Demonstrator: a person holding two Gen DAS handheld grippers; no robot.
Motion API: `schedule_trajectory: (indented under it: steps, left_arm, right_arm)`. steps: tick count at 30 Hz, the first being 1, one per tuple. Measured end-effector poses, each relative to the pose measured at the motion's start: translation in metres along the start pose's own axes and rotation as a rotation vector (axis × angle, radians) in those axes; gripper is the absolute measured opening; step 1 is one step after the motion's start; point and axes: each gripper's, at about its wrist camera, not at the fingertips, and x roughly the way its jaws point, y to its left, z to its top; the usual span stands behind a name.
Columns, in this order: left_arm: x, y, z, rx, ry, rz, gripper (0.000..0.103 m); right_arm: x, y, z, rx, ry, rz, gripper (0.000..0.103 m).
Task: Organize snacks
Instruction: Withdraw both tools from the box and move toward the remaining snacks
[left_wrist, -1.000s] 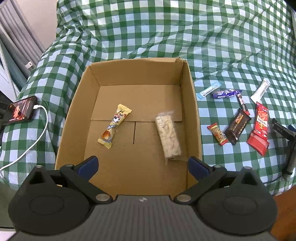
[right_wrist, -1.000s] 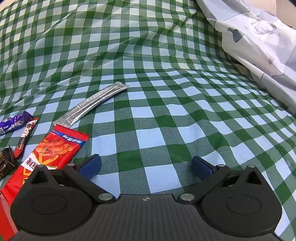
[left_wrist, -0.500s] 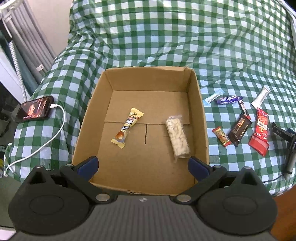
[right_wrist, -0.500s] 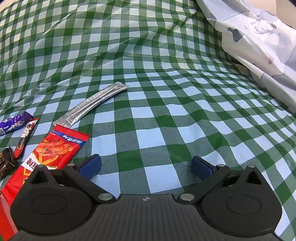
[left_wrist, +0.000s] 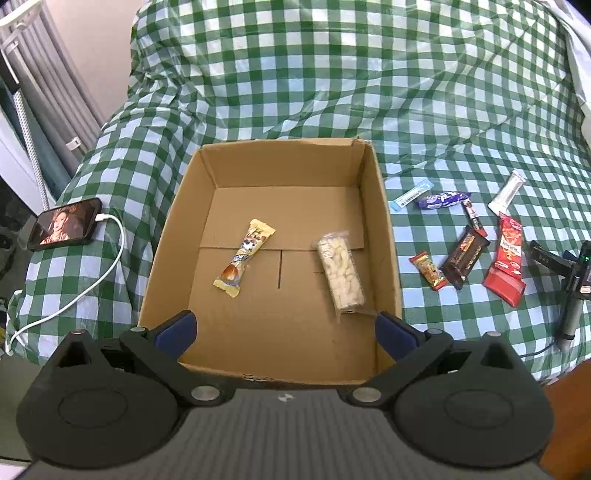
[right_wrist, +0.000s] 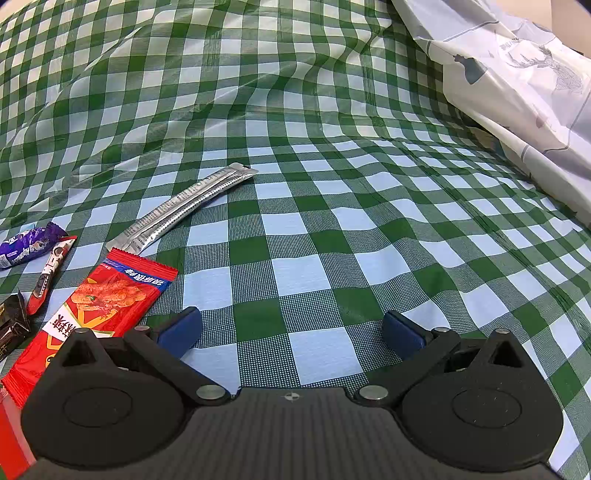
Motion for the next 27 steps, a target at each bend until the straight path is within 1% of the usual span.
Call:
schedule_trajectory:
  steps: [6, 13, 20, 23, 27]
  left_arm:
    - [0.000, -0.010, -0.001, 0.020, -0.002, -0.012, 0.103]
    - [0.000, -0.029, -0.002, 0.079, -0.010, -0.020, 0.103]
    - [0.010, -0.050, 0.000, 0.107, 0.011, -0.032, 0.103]
    - [0.014, -0.067, 0.003, 0.134, 0.013, -0.051, 0.103]
    - [0.019, -0.099, 0.010, 0.198, -0.001, -0.079, 0.103]
  right_arm:
    - [0.000, 0.000, 0.000, 0.000, 0.000, 0.000, 0.103]
    - [0.000, 0.000, 0.000, 0.000, 0.000, 0.000, 0.103]
    - [0.000, 0.000, 0.000, 0.000, 0.000, 0.000, 0.103]
    - [0.000, 0.000, 0.000, 0.000, 0.000, 0.000, 0.103]
    - [0.000, 0.000, 0.000, 0.000, 0.000, 0.001, 0.103]
